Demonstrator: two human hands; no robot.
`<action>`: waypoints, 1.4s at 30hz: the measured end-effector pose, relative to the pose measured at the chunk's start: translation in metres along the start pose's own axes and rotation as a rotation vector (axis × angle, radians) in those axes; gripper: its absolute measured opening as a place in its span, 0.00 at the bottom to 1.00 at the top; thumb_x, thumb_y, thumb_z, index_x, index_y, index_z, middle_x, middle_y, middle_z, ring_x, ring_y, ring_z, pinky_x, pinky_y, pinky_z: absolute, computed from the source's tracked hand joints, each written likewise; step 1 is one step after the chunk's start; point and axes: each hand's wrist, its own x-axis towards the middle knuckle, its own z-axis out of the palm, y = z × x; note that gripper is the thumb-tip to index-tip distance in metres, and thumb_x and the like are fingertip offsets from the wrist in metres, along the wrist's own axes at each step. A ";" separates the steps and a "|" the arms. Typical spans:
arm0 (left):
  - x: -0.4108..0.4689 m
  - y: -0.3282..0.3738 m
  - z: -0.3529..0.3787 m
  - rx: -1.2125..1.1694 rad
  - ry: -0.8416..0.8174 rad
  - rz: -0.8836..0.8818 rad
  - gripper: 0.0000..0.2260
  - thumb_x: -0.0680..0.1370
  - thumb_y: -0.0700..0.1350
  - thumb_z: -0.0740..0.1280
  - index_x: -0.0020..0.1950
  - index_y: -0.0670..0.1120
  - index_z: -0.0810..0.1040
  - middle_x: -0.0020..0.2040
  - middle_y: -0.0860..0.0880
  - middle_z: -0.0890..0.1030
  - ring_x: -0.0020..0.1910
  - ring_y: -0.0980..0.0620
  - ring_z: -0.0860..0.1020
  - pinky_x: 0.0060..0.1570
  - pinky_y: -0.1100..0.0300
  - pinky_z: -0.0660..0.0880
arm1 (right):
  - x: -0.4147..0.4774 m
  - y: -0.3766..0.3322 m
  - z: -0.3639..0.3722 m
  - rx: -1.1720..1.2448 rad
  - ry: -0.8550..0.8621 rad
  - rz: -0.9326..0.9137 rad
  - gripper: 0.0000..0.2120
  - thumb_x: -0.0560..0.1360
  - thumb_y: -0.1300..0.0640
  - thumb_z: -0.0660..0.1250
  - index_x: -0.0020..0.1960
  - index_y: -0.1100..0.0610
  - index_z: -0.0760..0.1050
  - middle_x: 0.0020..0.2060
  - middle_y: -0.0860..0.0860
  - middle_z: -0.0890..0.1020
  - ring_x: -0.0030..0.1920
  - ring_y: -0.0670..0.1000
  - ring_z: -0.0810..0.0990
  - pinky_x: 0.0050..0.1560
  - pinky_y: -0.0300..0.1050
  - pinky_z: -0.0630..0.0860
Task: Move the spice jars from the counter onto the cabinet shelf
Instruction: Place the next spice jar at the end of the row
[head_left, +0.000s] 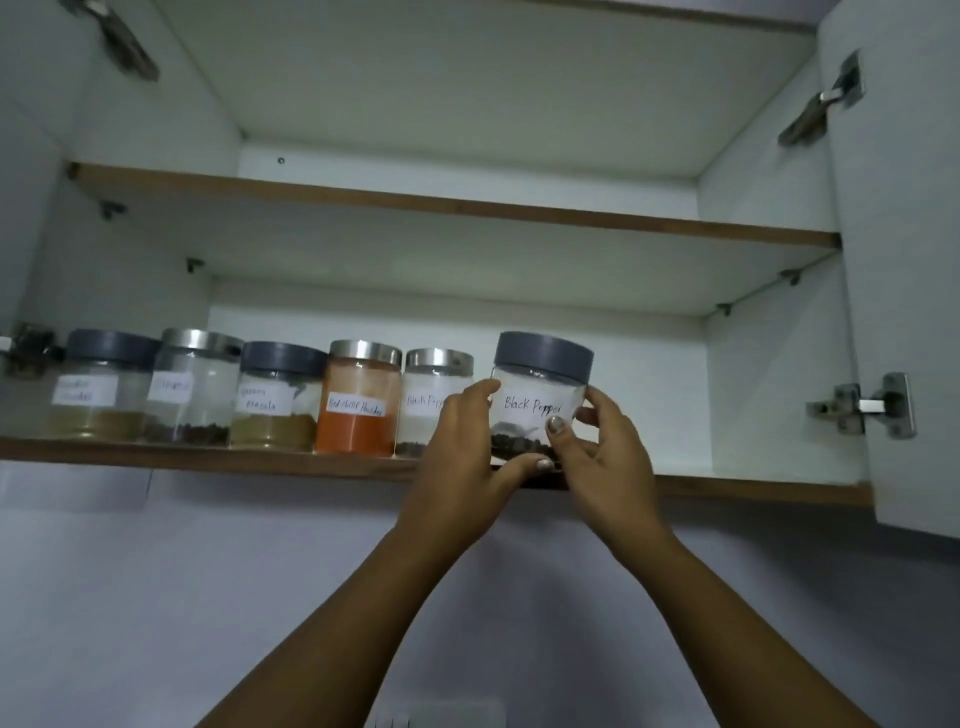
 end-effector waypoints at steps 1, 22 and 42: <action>0.001 -0.005 0.005 0.022 0.004 -0.007 0.35 0.68 0.52 0.74 0.70 0.48 0.61 0.63 0.48 0.70 0.54 0.60 0.68 0.50 0.69 0.67 | 0.003 0.006 0.003 -0.057 -0.004 -0.014 0.21 0.76 0.50 0.63 0.68 0.47 0.64 0.55 0.47 0.70 0.46 0.43 0.77 0.44 0.36 0.73; -0.009 -0.035 0.041 0.384 0.058 0.007 0.18 0.70 0.39 0.73 0.57 0.33 0.77 0.47 0.37 0.80 0.45 0.38 0.78 0.43 0.51 0.76 | 0.011 0.037 0.046 -0.744 0.000 -0.018 0.21 0.78 0.49 0.52 0.68 0.56 0.60 0.53 0.50 0.81 0.52 0.54 0.79 0.58 0.49 0.65; -0.106 -0.041 -0.018 0.326 -0.419 -0.007 0.30 0.74 0.40 0.65 0.74 0.41 0.57 0.75 0.43 0.59 0.74 0.49 0.56 0.70 0.64 0.53 | -0.089 0.019 0.071 -0.684 -0.386 0.026 0.45 0.72 0.51 0.64 0.75 0.57 0.34 0.74 0.59 0.35 0.74 0.58 0.32 0.73 0.55 0.38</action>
